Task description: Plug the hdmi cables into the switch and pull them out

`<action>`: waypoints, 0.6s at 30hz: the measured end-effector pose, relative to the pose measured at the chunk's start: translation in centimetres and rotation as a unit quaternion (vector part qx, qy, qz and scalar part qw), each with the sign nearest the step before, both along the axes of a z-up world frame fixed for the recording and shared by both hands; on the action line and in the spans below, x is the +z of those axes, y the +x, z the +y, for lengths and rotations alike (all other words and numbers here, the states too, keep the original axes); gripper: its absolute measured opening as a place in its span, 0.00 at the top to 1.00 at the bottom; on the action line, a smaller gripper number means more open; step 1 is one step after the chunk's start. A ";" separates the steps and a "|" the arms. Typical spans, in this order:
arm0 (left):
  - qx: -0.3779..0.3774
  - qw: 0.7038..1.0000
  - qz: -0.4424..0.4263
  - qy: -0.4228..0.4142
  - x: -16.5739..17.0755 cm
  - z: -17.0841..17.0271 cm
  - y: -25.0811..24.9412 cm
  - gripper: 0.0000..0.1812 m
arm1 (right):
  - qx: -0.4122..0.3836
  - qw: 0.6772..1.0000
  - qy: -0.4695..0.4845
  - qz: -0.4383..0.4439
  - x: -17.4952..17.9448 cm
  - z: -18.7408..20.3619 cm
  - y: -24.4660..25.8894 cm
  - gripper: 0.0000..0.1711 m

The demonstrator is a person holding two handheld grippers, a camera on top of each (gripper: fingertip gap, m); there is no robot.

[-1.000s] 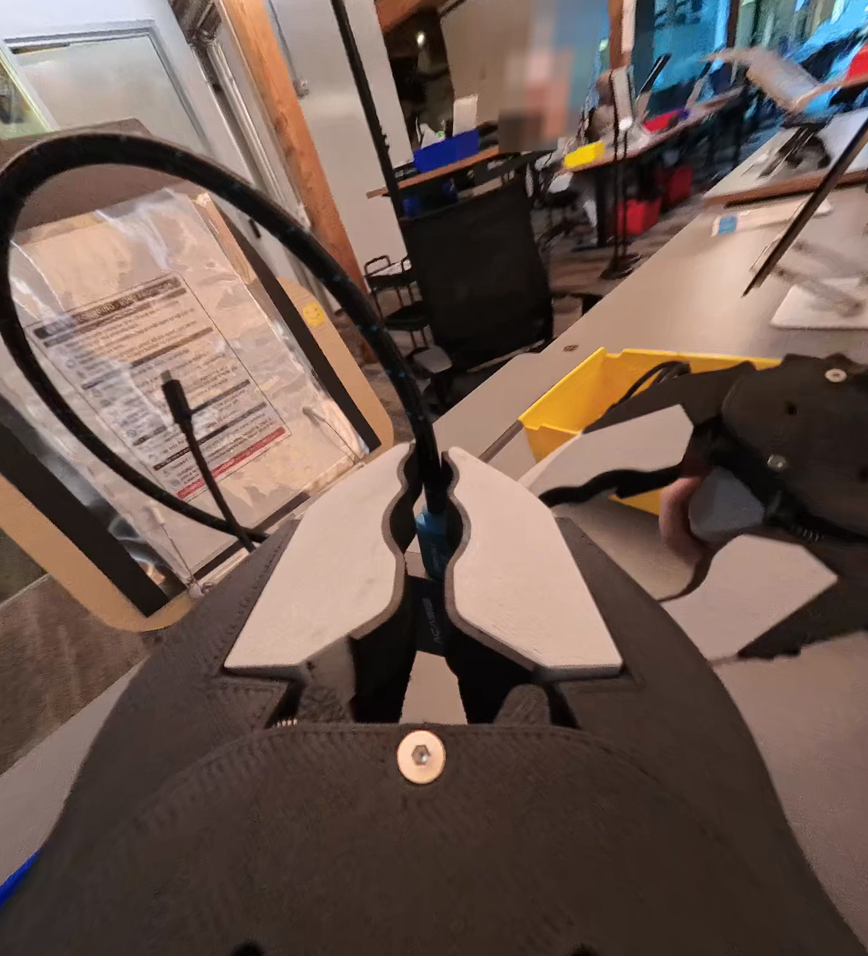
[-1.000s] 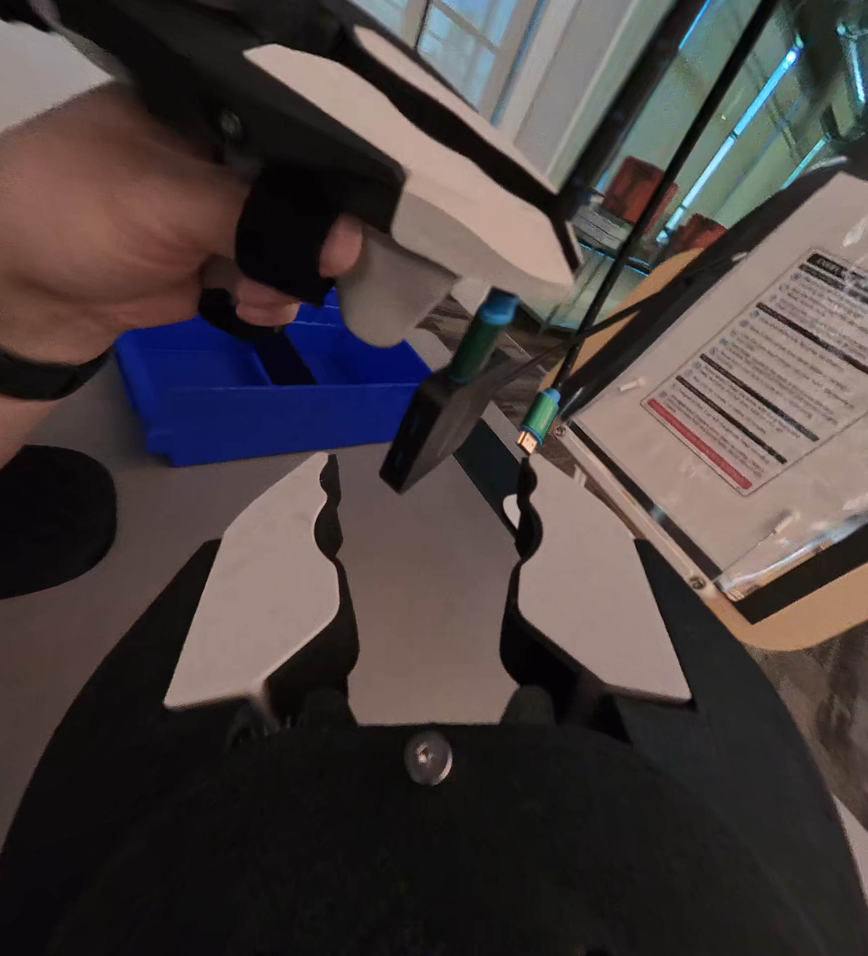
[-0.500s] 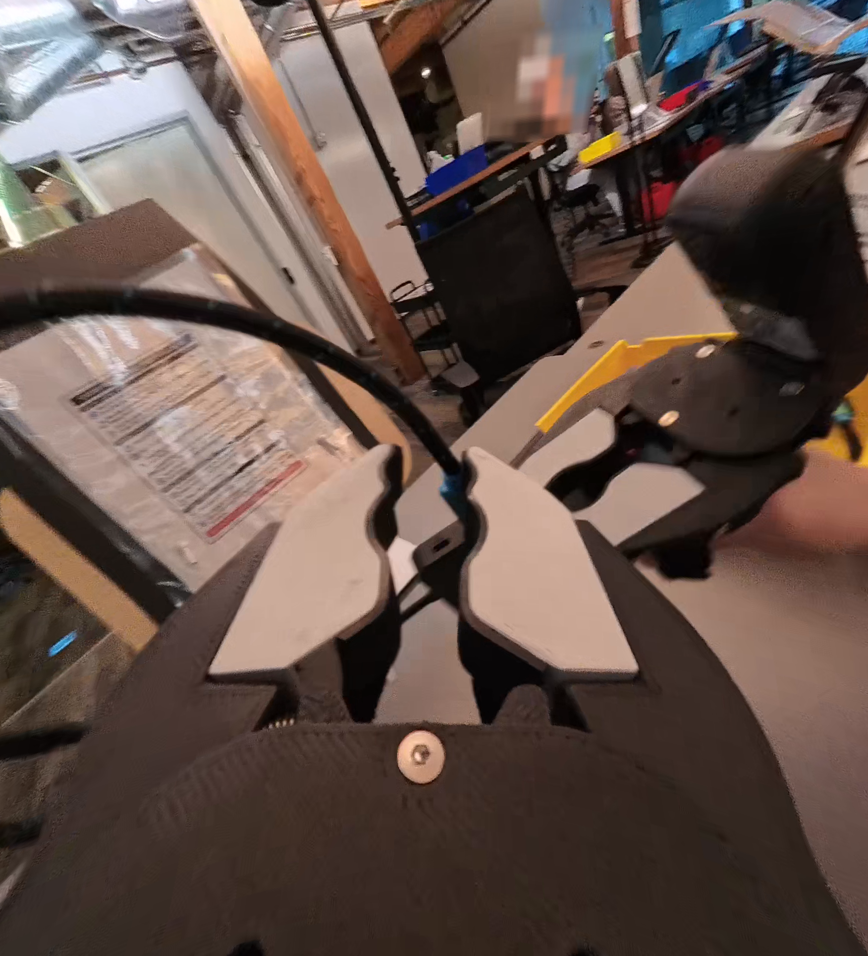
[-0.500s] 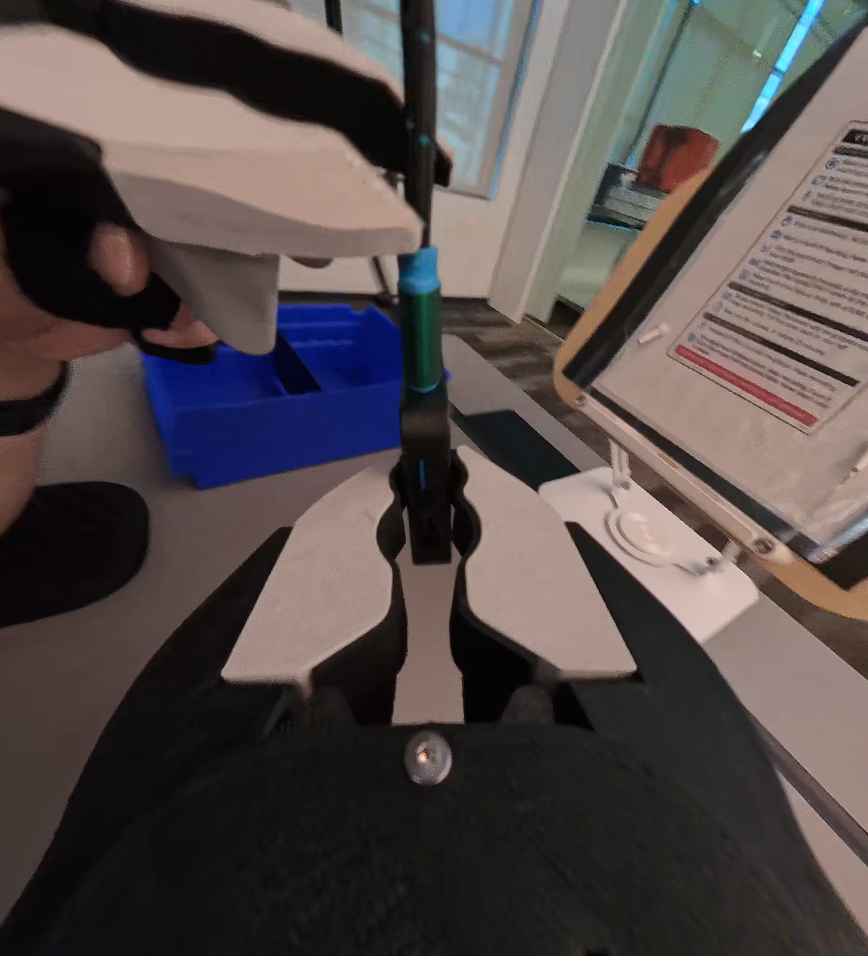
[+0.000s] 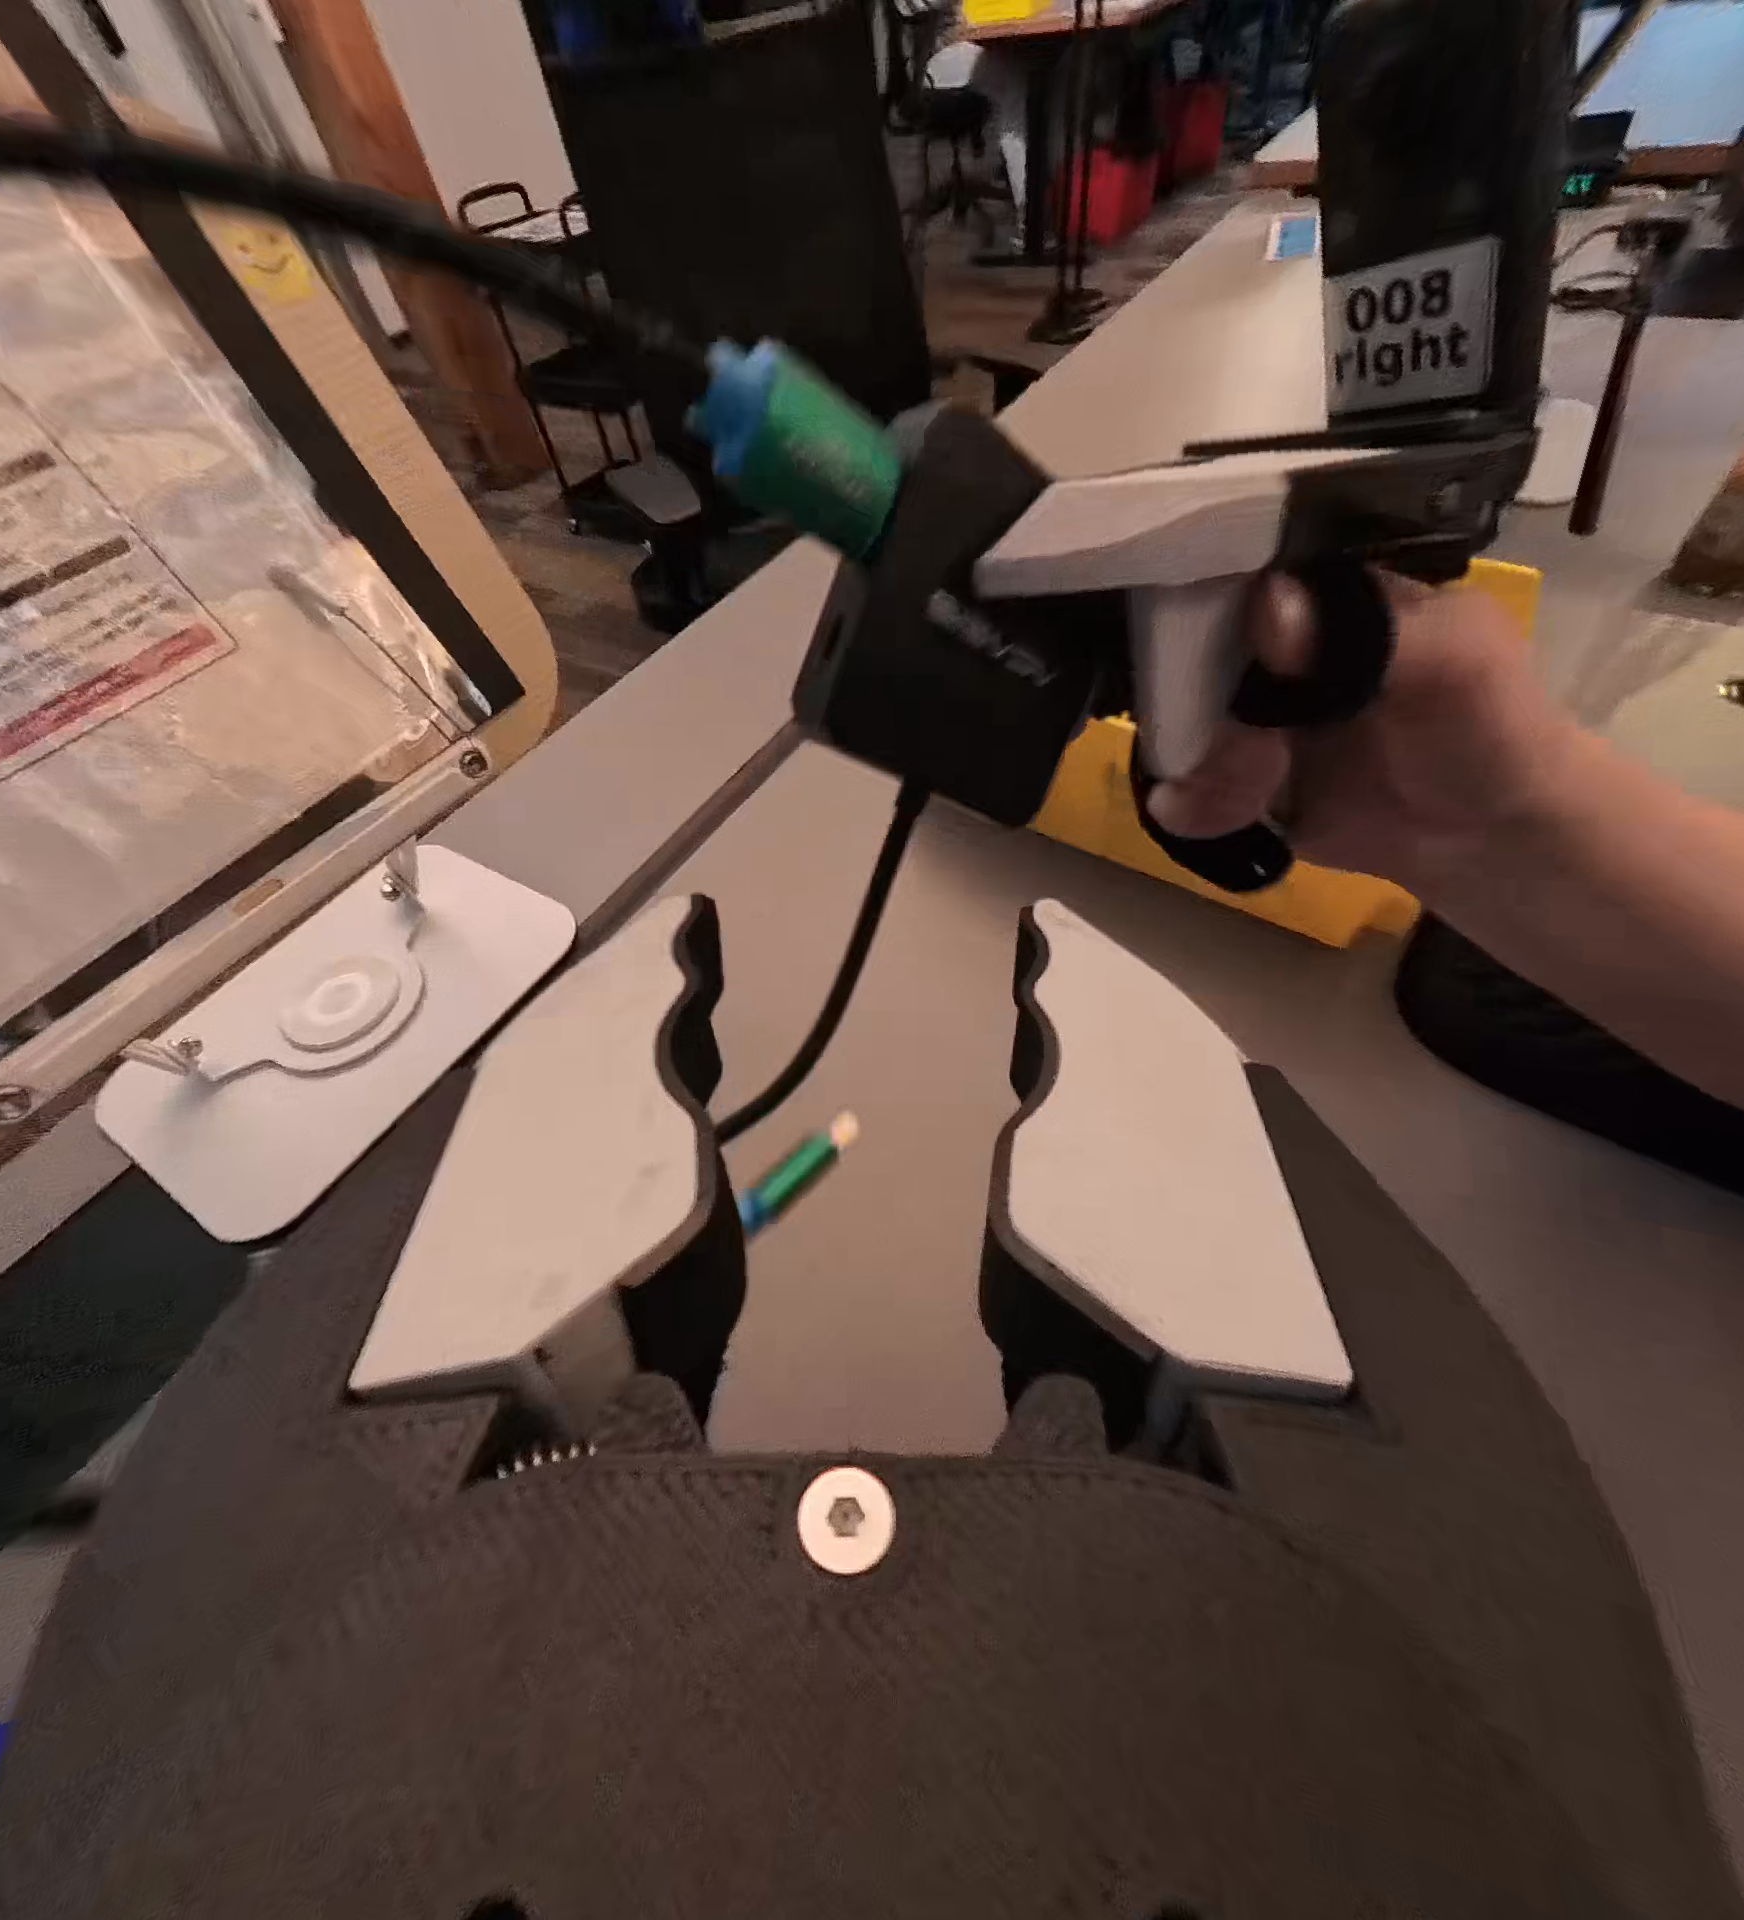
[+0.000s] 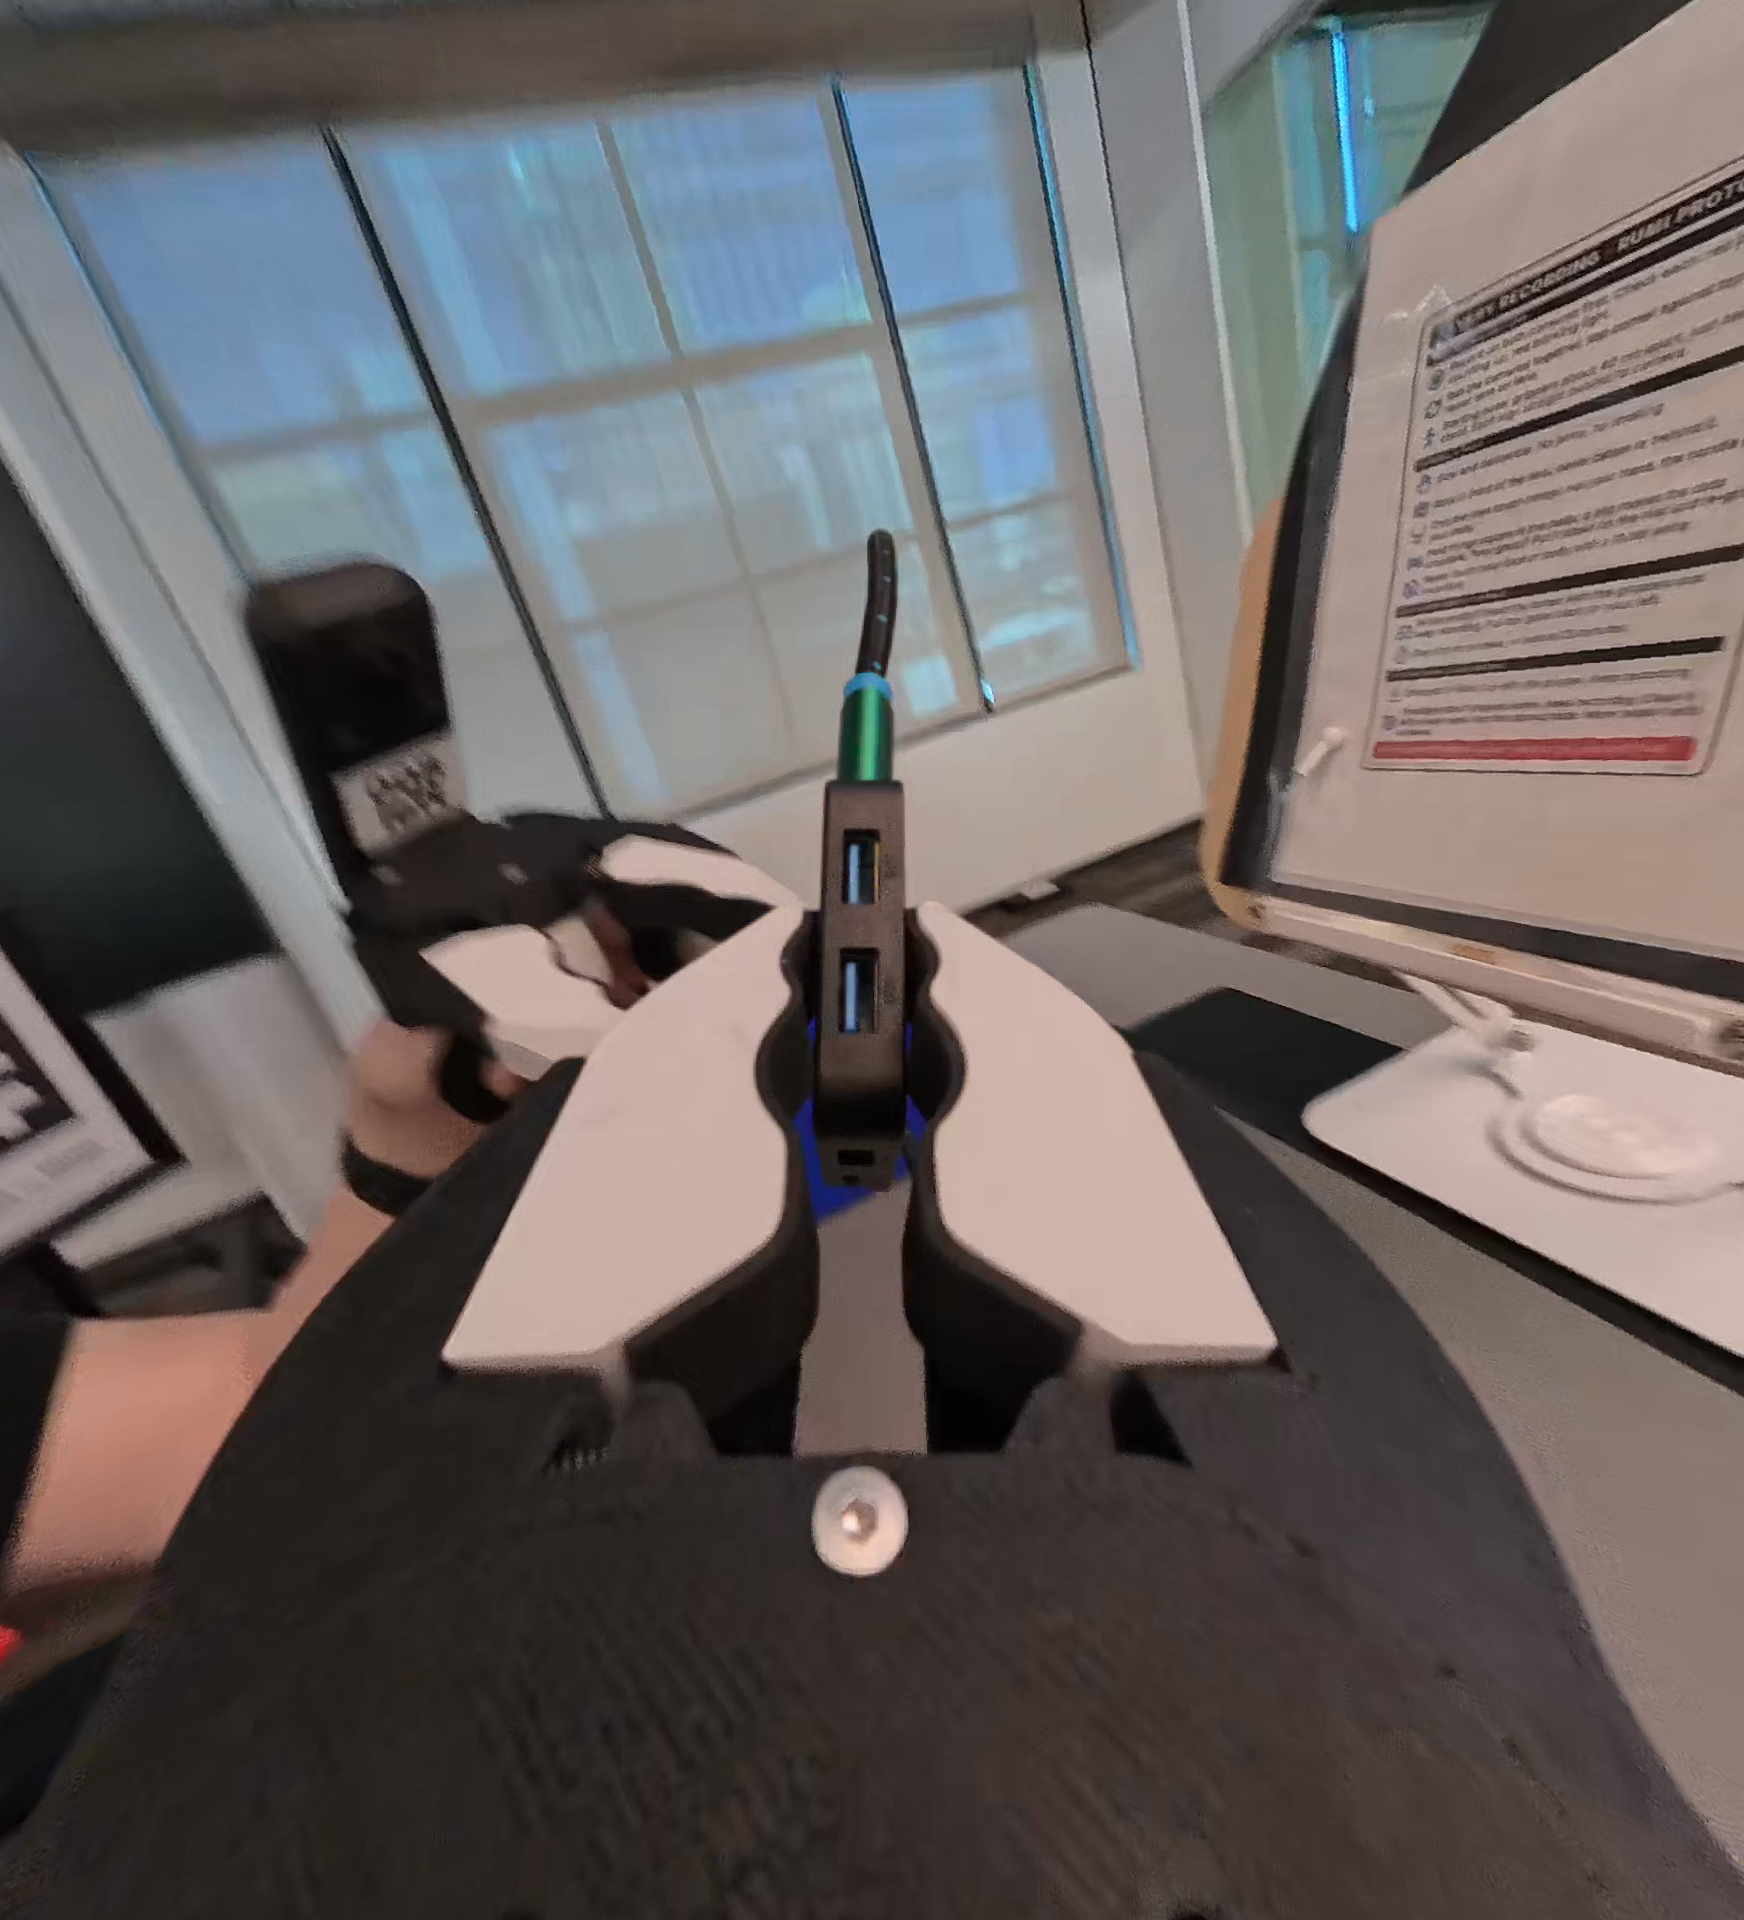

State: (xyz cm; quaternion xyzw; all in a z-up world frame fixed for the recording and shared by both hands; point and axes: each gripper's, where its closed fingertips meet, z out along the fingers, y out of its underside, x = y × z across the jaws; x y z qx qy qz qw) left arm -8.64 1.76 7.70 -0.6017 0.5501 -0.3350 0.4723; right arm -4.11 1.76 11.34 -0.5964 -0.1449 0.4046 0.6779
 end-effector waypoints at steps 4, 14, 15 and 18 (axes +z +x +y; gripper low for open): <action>-0.034 0.995 -0.075 -0.056 0.1 -0.2 2.1 0.68 | 0.071 0.991 0.031 0.105 1.6 -1.1 0.0 0.92; -0.196 0.954 -0.164 -0.156 2.4 -3.4 1.3 0.91 | 0.119 0.989 0.091 0.018 0.9 -2.5 -4.3 0.92; -0.196 0.956 -0.156 -0.155 2.3 -3.4 1.3 0.91 | 0.123 0.989 0.083 0.013 0.8 -2.4 -4.3 0.92; -0.170 0.972 -0.120 -0.105 1.5 -2.8 1.3 0.92 | 0.110 0.991 0.067 -0.033 0.0 -1.9 -3.6 0.89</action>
